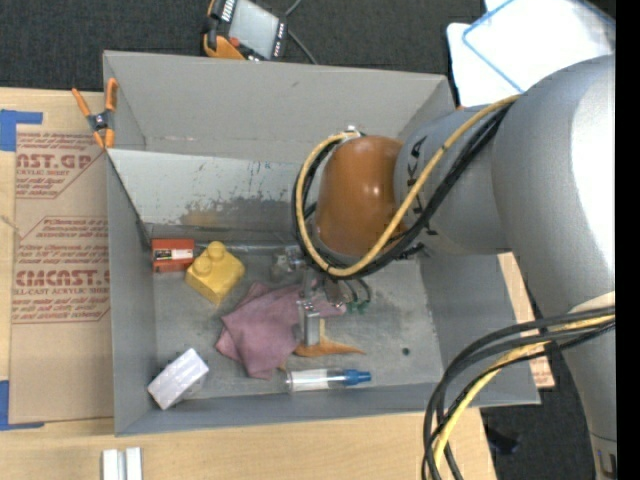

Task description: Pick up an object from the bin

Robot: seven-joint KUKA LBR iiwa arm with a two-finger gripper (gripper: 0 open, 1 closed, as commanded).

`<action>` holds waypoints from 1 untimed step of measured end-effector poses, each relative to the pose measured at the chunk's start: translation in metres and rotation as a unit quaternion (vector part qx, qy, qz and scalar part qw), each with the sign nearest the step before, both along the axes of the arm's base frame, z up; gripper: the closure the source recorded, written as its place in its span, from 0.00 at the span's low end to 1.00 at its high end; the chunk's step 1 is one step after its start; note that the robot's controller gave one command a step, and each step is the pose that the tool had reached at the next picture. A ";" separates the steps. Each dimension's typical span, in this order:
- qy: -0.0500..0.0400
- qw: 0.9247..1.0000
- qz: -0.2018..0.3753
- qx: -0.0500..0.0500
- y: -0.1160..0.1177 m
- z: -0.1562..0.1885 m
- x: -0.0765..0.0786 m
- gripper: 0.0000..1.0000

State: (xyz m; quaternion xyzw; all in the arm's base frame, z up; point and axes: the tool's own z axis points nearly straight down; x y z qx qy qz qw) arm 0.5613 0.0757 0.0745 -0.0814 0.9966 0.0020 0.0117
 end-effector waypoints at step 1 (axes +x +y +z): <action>0.006 1.000 0.009 -0.001 -0.010 0.002 -0.016 1.00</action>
Offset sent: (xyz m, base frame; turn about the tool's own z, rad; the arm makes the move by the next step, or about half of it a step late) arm 0.0000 0.0000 0.0000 0.0000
